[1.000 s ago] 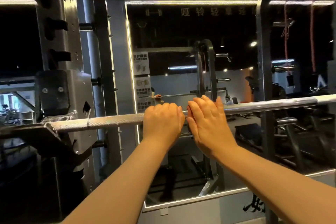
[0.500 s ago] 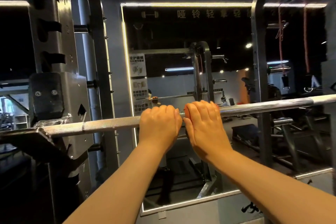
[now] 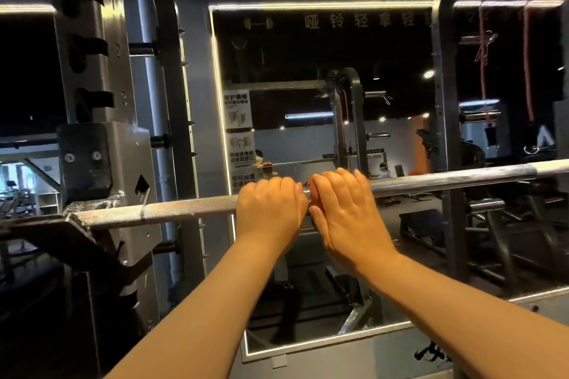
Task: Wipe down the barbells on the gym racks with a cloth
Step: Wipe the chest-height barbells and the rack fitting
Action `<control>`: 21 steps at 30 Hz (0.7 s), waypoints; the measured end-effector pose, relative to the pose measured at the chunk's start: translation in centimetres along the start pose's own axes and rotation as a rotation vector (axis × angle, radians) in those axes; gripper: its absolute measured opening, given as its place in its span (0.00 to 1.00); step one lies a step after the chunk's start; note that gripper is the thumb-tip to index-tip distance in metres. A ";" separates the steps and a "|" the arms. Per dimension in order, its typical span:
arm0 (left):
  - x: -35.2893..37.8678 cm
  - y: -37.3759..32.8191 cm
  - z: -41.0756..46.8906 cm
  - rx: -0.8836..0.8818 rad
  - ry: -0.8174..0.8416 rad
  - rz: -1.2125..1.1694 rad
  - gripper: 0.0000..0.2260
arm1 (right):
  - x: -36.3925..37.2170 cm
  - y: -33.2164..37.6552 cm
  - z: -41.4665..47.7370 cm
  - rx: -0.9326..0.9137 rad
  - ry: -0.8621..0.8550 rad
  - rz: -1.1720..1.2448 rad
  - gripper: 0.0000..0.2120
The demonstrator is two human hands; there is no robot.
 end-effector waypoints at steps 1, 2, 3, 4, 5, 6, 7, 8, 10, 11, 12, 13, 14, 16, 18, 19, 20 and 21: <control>0.2 0.0 -0.1 0.002 0.023 0.007 0.19 | -0.1 -0.1 0.0 -0.024 0.000 0.004 0.23; 0.2 0.0 -0.1 0.002 0.029 0.012 0.19 | -0.5 -0.2 0.5 -0.044 -0.002 0.007 0.22; 0.2 0.0 0.0 0.000 0.025 0.013 0.20 | -1.2 -0.2 1.4 -0.045 0.027 0.020 0.20; 0.1 0.0 0.0 -0.002 0.016 0.007 0.20 | -1.7 -0.3 2.5 -0.023 0.084 0.048 0.19; 0.0 0.0 0.0 0.001 0.003 -0.003 0.21 | -2.0 -0.6 3.6 0.009 0.155 0.076 0.19; -0.1 0.0 -0.1 0.007 -0.011 -0.009 0.21 | -1.9 -0.8 4.4 0.032 0.222 0.095 0.19; -0.1 0.0 -0.1 0.011 -0.022 -0.009 0.21 | -1.6 -0.9 4.9 0.046 0.275 0.086 0.19; -0.2 0.0 -0.1 0.013 -0.027 -0.006 0.21 | -1.5 -0.8 5.1 0.045 0.263 0.058 0.19; -0.3 0.0 -0.1 0.011 -0.044 0.005 0.21 | -1.7 -0.4 4.2 0.034 0.126 0.014 0.21; -0.4 -0.1 -0.1 0.009 -0.052 0.013 0.20 | -1.6 -0.3 3.3 0.032 0.049 0.034 0.21; -0.4 -0.1 -0.2 0.009 -0.051 0.018 0.20 | -1.4 -0.3 2.2 0.014 -0.021 0.052 0.21; -0.3 -0.1 -0.2 0.011 -0.045 0.017 0.20 | -1.2 -0.2 1.1 -0.012 -0.066 0.050 0.21; -0.1 -0.1 -0.2 0.015 -0.038 0.012 0.19 | -0.8 0.0 0.2 -0.035 -0.075 0.037 0.23; 0.1 0.0 -0.3 0.017 -0.019 0.009 0.19 | -0.5 0.3 -0.5 -0.064 -0.071 0.037 0.24; 0.1 0.0 -0.2 0.017 -0.005 0.033 0.19 | -1.8 0.2 1.1 -0.051 -0.034 0.070 0.21; 0.1 0.0 -0.2 0.019 -0.006 0.045 0.19 | -2.7 0.0 2.5 -0.026 0.018 0.100 0.18; 0.0 -0.1 -0.1 0.020 -0.007 0.053 0.19 | -3.3 -0.4 4.0 -0.007 0.084 0.154 0.17; -0.1 -0.1 -0.1 0.021 -0.008 0.055 0.20 | -3.2 -0.8 5.2 0.002 0.185 0.203 0.15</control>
Point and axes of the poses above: each hand's wrist, its own z-axis towards the middle knuckle, its own x-axis out of the palm, y = z × x, the point moved 8 cm from there along z, towards the middle knuckle, and after that the axes turned 2 degrees about -z, right-handed, at the moved point
